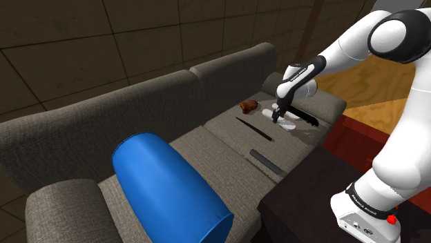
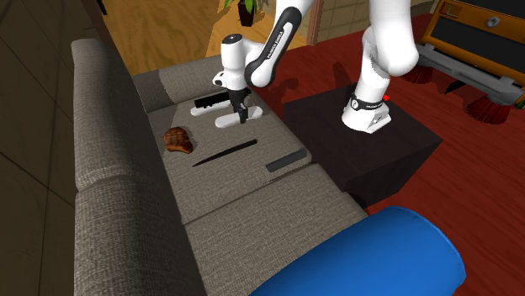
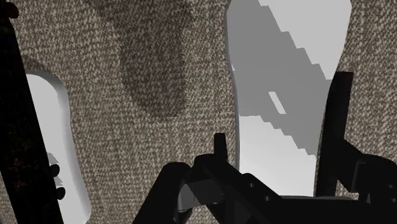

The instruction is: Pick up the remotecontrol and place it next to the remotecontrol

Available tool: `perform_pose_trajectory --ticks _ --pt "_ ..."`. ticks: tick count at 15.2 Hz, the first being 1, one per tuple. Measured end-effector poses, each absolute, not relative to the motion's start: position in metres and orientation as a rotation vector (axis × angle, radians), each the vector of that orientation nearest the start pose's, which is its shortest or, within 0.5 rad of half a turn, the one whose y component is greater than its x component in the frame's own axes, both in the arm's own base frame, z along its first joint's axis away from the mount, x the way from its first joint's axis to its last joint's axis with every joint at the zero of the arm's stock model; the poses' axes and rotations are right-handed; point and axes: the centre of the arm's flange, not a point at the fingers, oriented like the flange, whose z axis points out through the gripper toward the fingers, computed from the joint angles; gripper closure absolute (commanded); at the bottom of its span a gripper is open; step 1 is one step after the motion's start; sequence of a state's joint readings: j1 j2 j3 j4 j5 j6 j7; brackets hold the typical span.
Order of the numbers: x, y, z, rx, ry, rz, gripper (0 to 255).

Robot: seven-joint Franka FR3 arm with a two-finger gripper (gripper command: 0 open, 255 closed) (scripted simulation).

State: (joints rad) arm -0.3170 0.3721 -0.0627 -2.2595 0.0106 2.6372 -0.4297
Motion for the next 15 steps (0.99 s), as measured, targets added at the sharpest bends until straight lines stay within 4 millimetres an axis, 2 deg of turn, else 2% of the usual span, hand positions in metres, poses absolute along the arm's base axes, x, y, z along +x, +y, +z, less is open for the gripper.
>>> perform_pose_trajectory --ticks 8,11,15 --pt "0.444 -0.282 0.197 -3.16 -0.071 0.001 255" --pt "0.438 -0.29 0.185 -3.159 -0.073 0.001 255" --pt "0.438 -0.29 0.165 -3.159 -0.074 0.001 255"
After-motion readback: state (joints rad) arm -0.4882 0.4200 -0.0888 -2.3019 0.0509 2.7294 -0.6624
